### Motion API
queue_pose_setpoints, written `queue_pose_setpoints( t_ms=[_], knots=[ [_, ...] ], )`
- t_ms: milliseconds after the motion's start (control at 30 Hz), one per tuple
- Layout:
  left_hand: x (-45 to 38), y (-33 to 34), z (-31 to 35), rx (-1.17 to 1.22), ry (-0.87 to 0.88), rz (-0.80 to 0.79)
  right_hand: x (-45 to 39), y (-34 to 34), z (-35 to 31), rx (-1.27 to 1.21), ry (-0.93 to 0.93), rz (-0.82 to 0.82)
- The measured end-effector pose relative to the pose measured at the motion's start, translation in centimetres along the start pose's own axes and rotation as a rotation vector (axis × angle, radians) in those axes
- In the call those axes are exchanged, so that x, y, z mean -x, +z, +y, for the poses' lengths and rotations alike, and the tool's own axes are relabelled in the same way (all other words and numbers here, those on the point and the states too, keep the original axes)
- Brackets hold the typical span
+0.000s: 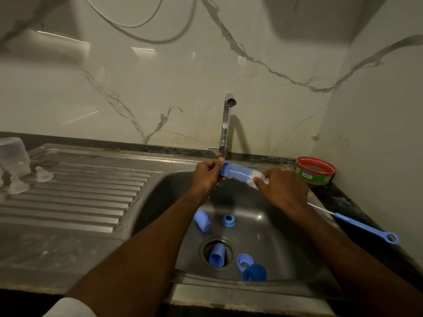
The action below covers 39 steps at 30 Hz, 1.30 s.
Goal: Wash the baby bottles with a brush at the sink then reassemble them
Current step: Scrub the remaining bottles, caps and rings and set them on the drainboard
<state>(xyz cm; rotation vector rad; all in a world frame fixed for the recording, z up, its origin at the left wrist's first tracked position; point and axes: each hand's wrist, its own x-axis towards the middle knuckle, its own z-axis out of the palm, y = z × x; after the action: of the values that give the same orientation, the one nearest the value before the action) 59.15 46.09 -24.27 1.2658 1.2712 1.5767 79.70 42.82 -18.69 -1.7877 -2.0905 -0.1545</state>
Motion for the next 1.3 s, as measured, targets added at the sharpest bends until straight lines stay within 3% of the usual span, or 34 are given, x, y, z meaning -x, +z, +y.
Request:
queue_pose_setpoints(
  t_ms=[100, 267, 433, 533, 633, 700, 800, 867, 967, 1033, 1100, 1200, 1300],
  knots=[
    [-0.2, -0.4, -0.1, -0.048, 0.070, 0.074, -0.2, 0.1, -0.3, -0.110, -0.094, -0.069],
    [-0.1, -0.5, -0.1, 0.060, -0.110, -0.009, 0.2, 0.5, -0.4, -0.072, -0.078, 0.194],
    [-0.3, -0.5, 0.1, -0.027, 0.000, 0.081, -0.3, 0.3, -0.6, -0.060, -0.118, -0.048],
    [-0.3, -0.7, 0.1, 0.033, -0.050, 0.083, -0.4, 0.5, -0.9, -0.155, -0.186, 0.062],
    [0.0, -0.4, 0.2, -0.008, -0.093, 0.038, -0.3, 0.8, -0.3, -0.096, -0.060, 0.152],
    [-0.2, -0.2, -0.2, -0.046, -0.070, 0.050, -0.4, 0.9, 0.1, -0.050, -0.019, -0.003],
    [-0.2, -0.5, -0.2, -0.086, -0.012, 0.082, -0.4, 0.4, -0.3, -0.091, -0.116, -0.177],
    [-0.1, -0.8, 0.0, -0.041, -0.019, 0.072, -0.5, 0.2, -0.5, -0.152, -0.176, -0.077],
    [0.1, -0.6, 0.5, 0.025, -0.086, 0.048, -0.4, 0.5, -0.3, -0.179, -0.096, 0.130],
    [0.2, -0.2, 0.5, 0.040, -0.083, 0.042, -0.3, 1.2, 0.1, -0.145, -0.033, 0.104],
    [0.2, 0.1, 0.5, -0.024, -0.024, 0.063, -0.5, 1.3, 0.0, -0.093, -0.017, -0.037],
    [-0.1, -0.3, 0.4, -0.067, 0.024, 0.119, -0.7, 0.9, -0.3, -0.122, -0.104, -0.161],
    [-0.2, -1.3, -0.3, -0.022, -0.094, 0.140, -0.5, 0.8, -0.6, -0.217, -0.179, -0.066]
  ],
)
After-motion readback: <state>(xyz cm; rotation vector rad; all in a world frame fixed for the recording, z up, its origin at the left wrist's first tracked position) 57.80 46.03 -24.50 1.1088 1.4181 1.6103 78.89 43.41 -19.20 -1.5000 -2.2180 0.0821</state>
